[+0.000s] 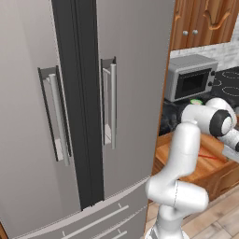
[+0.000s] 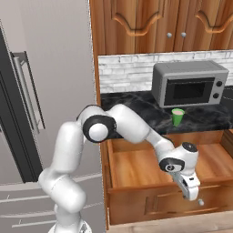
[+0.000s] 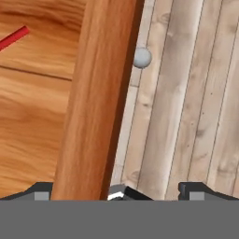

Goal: Pick up the straw from the right drawer and put it inside the smoothie cup.

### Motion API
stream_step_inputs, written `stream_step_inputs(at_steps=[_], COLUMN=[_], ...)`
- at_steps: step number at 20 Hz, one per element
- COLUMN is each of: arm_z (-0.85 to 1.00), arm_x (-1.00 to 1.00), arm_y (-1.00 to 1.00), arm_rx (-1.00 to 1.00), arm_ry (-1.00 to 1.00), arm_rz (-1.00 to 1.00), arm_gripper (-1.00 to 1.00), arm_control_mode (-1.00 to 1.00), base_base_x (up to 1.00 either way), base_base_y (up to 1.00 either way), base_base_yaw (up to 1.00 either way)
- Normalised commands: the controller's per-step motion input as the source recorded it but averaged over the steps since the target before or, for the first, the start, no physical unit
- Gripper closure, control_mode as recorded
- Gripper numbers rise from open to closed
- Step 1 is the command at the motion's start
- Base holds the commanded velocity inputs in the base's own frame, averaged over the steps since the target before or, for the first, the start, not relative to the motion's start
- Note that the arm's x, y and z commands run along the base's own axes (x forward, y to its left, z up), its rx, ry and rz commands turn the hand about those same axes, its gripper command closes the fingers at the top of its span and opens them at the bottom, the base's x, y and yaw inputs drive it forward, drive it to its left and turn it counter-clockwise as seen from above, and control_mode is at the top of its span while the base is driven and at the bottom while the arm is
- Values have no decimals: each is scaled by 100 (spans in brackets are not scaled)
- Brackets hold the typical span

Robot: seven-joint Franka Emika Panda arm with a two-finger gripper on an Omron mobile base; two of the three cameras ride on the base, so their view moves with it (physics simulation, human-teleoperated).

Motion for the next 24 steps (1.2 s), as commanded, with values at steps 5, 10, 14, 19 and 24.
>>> stream_step_inputs(at_steps=[5, 10, 14, 19, 24], arm_z=[0, 33, 77, 100, 87], arm_x=[-100, -76, -20, 7, 46], arm_y=[-19, -14, 0, 4, 13], arm_rx=[0, 0, 0, 0, 0], arm_ry=[-7, -16, -2, 0, 9], arm_rz=[-7, -15, -22, -20, -15], arm_gripper=[-100, -100, -100, -100, -100], arm_control_mode=[-100, -100, -100, -100, -100], base_base_x=[0, 0, 0, 0, 0], base_base_y=[0, 0, 0, 0, 0], base_base_yaw=[0, 0, 0, 0, 0])
